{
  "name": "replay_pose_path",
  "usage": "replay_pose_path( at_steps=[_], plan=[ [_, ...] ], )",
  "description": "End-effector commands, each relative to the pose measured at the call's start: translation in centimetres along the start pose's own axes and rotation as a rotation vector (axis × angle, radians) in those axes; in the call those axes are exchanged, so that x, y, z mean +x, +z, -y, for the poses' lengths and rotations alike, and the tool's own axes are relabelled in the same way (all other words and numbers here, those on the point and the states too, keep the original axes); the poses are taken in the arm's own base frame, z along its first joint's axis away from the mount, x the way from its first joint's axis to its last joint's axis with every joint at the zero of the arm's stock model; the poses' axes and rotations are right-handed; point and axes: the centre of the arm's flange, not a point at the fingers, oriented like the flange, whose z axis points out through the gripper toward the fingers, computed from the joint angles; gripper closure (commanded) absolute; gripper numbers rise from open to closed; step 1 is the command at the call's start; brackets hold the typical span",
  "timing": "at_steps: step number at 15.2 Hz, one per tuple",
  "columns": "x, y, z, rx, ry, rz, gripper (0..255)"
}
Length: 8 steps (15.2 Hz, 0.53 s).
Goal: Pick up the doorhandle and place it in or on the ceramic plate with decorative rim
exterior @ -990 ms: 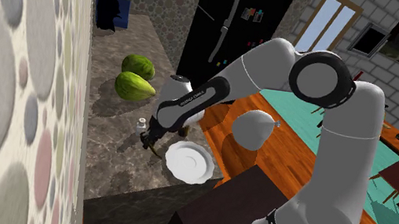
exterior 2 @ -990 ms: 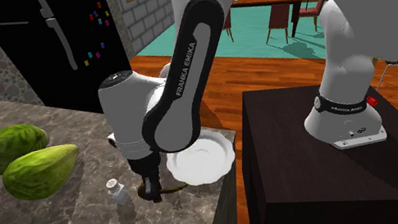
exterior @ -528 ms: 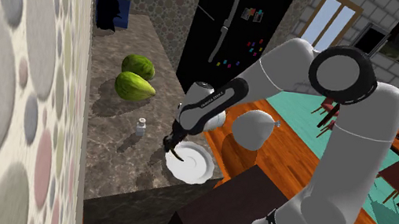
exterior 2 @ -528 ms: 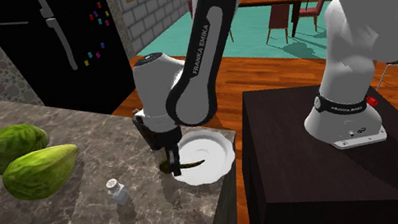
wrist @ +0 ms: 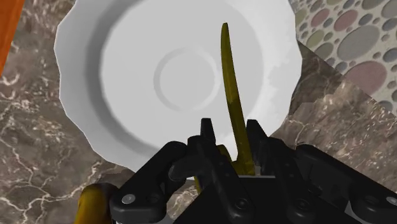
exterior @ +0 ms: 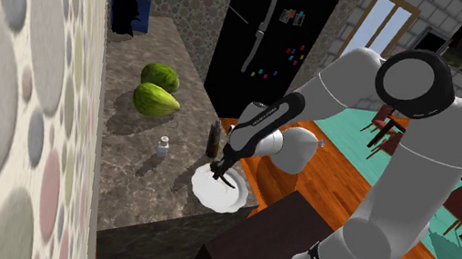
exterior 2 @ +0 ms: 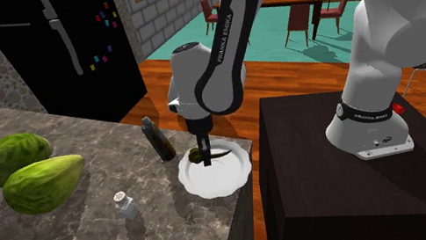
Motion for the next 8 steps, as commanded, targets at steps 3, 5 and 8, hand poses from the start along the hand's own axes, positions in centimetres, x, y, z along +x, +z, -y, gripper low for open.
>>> replay_pose_path(
  at_steps=[3,5,8],
  plan=[
    [-0.4,1.8,-0.6,0.000,-0.001,0.000,255],
    [-0.4,2.8,-0.7,0.000,-0.001,0.000,255],
    [-0.4,4.4,-0.9,0.000,-0.001,0.000,255]
  ],
)
